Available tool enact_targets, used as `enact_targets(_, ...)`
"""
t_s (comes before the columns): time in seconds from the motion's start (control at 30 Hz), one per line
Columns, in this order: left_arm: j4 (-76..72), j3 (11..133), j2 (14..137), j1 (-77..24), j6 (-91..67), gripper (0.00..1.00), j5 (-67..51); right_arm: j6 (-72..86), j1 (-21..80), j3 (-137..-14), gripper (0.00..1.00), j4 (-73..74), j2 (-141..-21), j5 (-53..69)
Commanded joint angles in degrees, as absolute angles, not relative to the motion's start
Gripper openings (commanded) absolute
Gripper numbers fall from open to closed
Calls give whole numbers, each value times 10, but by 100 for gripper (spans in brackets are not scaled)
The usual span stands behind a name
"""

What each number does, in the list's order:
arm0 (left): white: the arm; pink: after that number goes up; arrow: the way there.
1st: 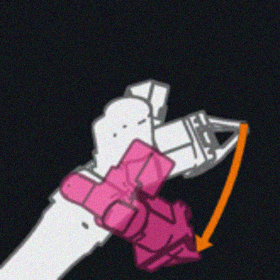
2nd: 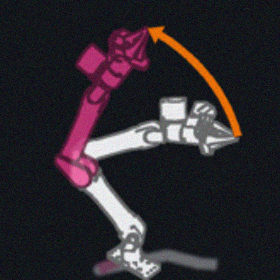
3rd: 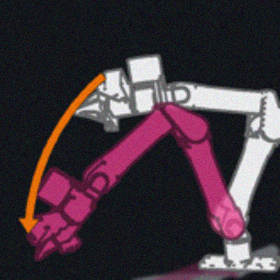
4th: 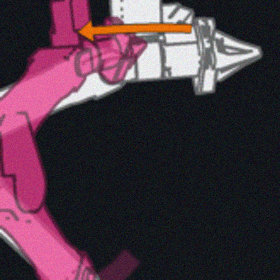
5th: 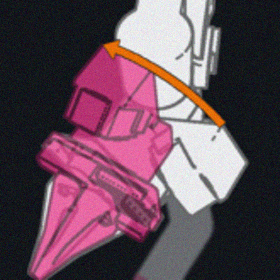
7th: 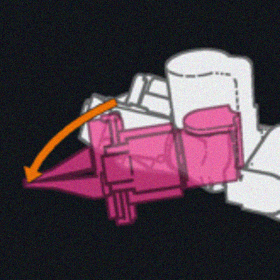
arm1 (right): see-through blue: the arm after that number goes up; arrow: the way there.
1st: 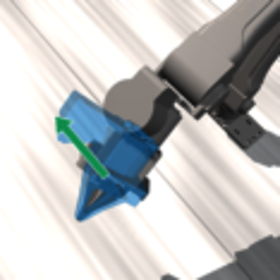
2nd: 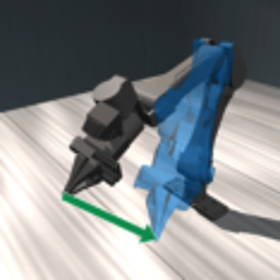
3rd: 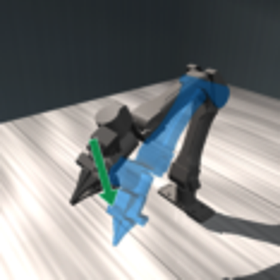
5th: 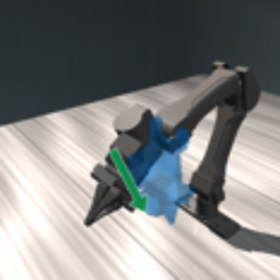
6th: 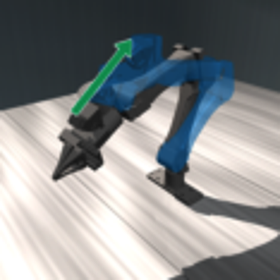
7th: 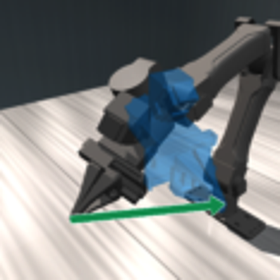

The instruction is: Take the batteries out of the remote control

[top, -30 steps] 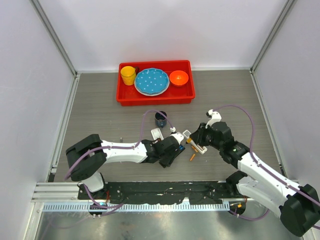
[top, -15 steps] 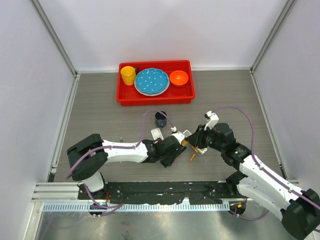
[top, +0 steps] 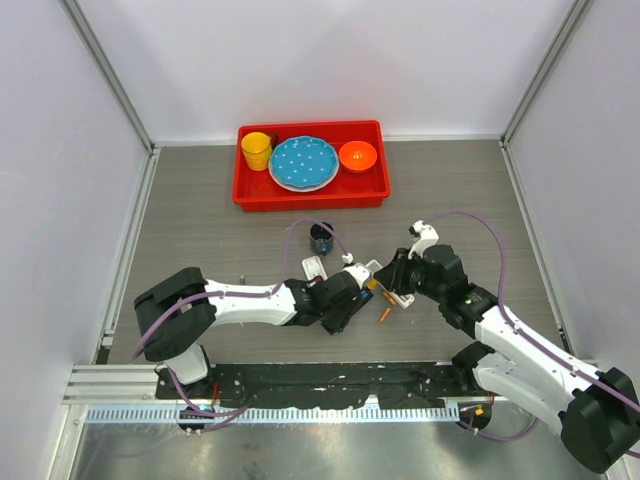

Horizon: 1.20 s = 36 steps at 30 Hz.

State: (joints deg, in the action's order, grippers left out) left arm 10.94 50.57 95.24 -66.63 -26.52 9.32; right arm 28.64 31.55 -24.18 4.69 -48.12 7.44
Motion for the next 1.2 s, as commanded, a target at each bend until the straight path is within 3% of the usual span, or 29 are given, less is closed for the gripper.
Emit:
enact_targets(0.0, 154, 477, 998, -668, -279, 0, 49, 287, 317, -245, 1, 6, -482, 60)
enact_targets(0.63, 156, 476, 998, -668, -279, 0, 51, 276, 320, -244, 1, -26, -524, 107)
enact_targets(0.97, 156, 475, 998, -668, -281, 0, 53, 242, 335, -257, 1, 31, -531, 49)
enact_targets(1.17, 154, 474, 1000, -668, -283, 0, 49, 237, 387, -274, 1, 62, -528, -58)
